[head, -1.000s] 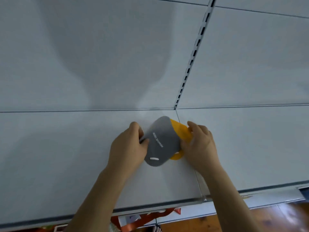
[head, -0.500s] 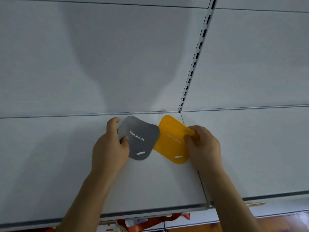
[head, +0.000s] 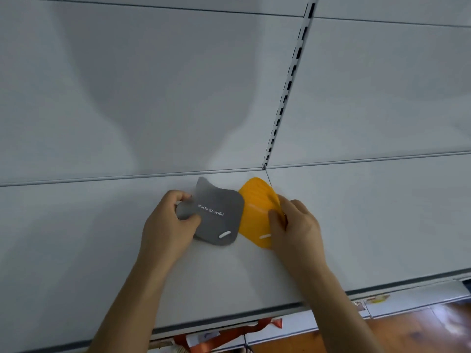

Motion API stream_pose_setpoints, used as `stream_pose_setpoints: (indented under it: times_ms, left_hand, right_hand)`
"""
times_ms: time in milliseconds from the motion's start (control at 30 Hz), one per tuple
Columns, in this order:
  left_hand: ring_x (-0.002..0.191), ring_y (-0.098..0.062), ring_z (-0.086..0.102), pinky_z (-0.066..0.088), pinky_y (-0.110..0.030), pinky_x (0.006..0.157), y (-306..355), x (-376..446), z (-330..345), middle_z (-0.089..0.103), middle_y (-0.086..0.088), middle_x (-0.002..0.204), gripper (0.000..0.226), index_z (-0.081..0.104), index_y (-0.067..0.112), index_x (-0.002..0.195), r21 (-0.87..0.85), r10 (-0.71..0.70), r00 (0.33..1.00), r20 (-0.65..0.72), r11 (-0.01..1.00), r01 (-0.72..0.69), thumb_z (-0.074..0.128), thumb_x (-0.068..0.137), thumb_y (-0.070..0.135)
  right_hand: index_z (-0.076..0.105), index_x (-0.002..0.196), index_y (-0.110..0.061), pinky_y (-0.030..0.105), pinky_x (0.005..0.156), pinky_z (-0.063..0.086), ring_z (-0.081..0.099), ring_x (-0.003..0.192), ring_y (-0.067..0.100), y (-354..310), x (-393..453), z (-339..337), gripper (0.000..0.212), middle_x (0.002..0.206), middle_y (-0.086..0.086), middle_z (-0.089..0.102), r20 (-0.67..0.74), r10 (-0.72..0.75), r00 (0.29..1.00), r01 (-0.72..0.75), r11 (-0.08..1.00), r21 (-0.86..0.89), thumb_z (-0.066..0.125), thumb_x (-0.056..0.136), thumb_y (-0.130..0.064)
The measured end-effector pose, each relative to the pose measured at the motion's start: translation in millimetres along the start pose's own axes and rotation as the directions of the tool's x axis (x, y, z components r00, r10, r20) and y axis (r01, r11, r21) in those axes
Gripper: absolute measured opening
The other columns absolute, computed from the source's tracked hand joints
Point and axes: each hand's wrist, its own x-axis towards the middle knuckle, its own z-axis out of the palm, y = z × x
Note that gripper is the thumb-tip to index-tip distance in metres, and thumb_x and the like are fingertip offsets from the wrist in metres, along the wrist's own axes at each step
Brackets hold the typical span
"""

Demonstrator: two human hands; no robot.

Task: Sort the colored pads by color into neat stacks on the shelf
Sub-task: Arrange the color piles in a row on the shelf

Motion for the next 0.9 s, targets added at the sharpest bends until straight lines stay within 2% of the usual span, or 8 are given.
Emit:
stream_pose_setpoints:
  times_ms: [133, 267, 433, 500, 633, 700, 767, 900]
  left_hand:
    - [0.089, -0.004, 0.068, 0.048, -0.026, 0.07, 7.2, -8.8, 9.5, 0.071, 0.017, 0.098, 0.045, 0.057, 0.037, 0.118, -0.098, 0.03, 0.997, 0.076, 0.995, -0.022, 0.073, 0.084, 0.013]
    - [0.082, -0.008, 0.07, 0.047, -0.023, 0.064, 21.1, -18.4, 27.6, 0.075, 0.013, 0.087, 0.022, 0.071, 0.029, 0.101, -0.175, 0.087, 0.973, 0.213, 0.983, -0.05, 0.072, 0.087, 0.012]
    - [0.075, -0.006, 0.062, 0.043, -0.021, 0.057, 44.1, -38.7, 61.1, 0.066, 0.009, 0.083, 0.013, 0.059, 0.025, 0.097, -0.205, 0.183, 0.965, 0.188, 0.968, -0.143, 0.065, 0.093, 0.014]
    - [0.084, -0.003, 0.062, 0.043, -0.024, 0.061, 54.2, -47.4, 74.6, 0.065, 0.012, 0.092, 0.014, 0.054, 0.023, 0.107, -0.2, 0.218, 0.953, 0.209, 0.964, -0.176, 0.06, 0.098, 0.014]
    - [0.094, 0.009, 0.061, 0.048, -0.008, 0.071, 82.9, -70.8, 113.0, 0.063, 0.022, 0.105, 0.027, 0.052, 0.029, 0.125, -0.207, 0.322, 0.897, 0.304, 0.941, -0.268, 0.053, 0.105, 0.011]
    - [0.101, 0.003, 0.063, 0.058, -0.024, 0.088, 103.1, -86.6, 137.9, 0.066, 0.021, 0.108, 0.037, 0.055, 0.038, 0.128, -0.28, 0.336, 0.883, 0.329, 0.927, -0.249, 0.052, 0.105, 0.01]
    - [0.105, -0.002, 0.065, 0.063, -0.043, 0.087, 125.4, -106.5, 165.3, 0.068, 0.024, 0.109, 0.043, 0.058, 0.047, 0.123, -0.354, 0.351, 0.875, 0.334, 0.907, -0.228, 0.051, 0.104, 0.009]
    - [0.115, -0.01, 0.066, 0.063, -0.048, 0.088, 169.2, -158.1, 229.3, 0.069, 0.021, 0.117, 0.044, 0.061, 0.047, 0.127, -0.477, 0.436, 0.828, 0.352, 0.845, -0.242, 0.055, 0.104, 0.01]
  right_hand:
    - [0.066, 0.105, -0.022, 0.02, 0.067, 0.037, 0.05, 0.075, 0.007, 0.7, -19.3, -19.2, 0.009, 0.095, -0.008, 0.058, -0.201, 0.107, 0.974, -0.079, 0.987, 0.143, 0.057, 0.105, -0.021]
    - [0.059, 0.109, -0.039, 0.035, 0.065, 0.052, 0.063, 0.077, 0.013, 10.9, -44.2, -40.8, 0.012, 0.085, -0.009, 0.065, -0.298, 0.327, 0.897, -0.238, 0.925, 0.297, 0.047, 0.108, -0.039]
    - [0.059, 0.11, -0.039, 0.052, 0.059, 0.06, 0.063, 0.07, 0.017, 33.3, -64.3, -77.6, 0.007, 0.08, -0.018, 0.063, -0.391, 0.452, 0.802, -0.341, 0.883, 0.322, 0.053, 0.106, -0.04]
    - [0.056, 0.106, -0.04, 0.047, 0.052, 0.057, 0.063, 0.064, 0.019, 46.3, -71.4, -94.5, 0.001, 0.079, -0.02, 0.06, -0.411, 0.476, 0.777, -0.356, 0.872, 0.336, 0.055, 0.105, -0.04]
    - [0.062, 0.107, -0.033, 0.019, 0.045, 0.047, 0.061, 0.069, -0.002, 78.4, -89.6, -129.0, 0.005, 0.077, -0.026, 0.062, -0.448, 0.504, 0.739, -0.33, 0.85, 0.411, 0.058, 0.105, -0.031]
    - [0.063, 0.102, -0.033, 0.022, 0.052, 0.046, 0.06, 0.071, -0.003, 100.2, -101.1, -149.1, 0.007, 0.08, -0.025, 0.064, -0.451, 0.535, 0.715, -0.331, 0.826, 0.456, 0.057, 0.106, -0.031]
    - [0.063, 0.1, -0.03, 0.026, 0.057, 0.045, 0.059, 0.07, -0.002, 125.9, -114.1, -174.0, 0.01, 0.08, -0.023, 0.064, -0.459, 0.556, 0.693, -0.328, 0.81, 0.486, 0.055, 0.107, -0.03]
    - [0.063, 0.094, -0.023, 0.015, 0.049, 0.042, 0.054, 0.06, 0.001, 186.5, -139.8, -235.7, 0.015, 0.07, -0.017, 0.061, -0.486, 0.591, 0.644, -0.313, 0.783, 0.537, 0.056, 0.108, -0.025]
